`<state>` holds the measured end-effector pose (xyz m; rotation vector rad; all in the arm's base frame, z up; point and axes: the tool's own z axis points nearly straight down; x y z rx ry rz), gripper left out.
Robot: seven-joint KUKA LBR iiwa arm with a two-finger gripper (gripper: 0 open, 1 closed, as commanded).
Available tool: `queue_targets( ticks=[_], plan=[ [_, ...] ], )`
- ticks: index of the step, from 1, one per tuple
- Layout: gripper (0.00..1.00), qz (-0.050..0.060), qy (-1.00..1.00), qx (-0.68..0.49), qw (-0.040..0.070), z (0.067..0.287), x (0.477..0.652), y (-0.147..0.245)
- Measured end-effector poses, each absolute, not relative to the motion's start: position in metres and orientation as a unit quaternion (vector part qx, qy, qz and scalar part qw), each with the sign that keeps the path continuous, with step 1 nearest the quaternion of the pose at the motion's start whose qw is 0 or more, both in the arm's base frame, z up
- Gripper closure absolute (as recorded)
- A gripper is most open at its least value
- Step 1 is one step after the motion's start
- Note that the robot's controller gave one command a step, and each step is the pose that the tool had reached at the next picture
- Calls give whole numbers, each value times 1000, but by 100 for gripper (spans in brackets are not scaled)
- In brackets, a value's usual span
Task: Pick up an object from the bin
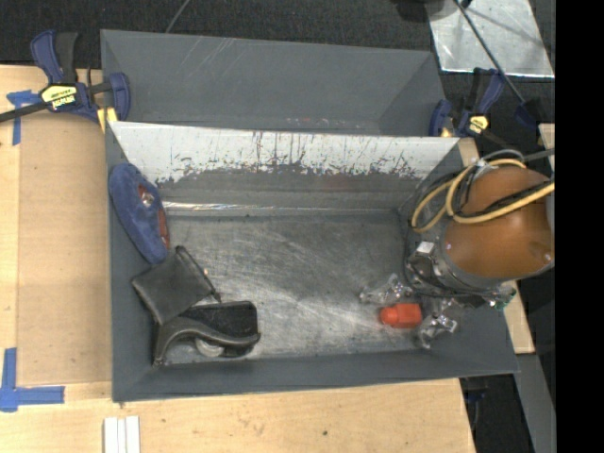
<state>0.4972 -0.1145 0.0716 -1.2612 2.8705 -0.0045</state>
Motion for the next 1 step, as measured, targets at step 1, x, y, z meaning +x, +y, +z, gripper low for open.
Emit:
queue_targets(
  ticks=[1],
  plan=[
    [100, -3, 915, -404, 9, 75, 501, -112]
  ],
)
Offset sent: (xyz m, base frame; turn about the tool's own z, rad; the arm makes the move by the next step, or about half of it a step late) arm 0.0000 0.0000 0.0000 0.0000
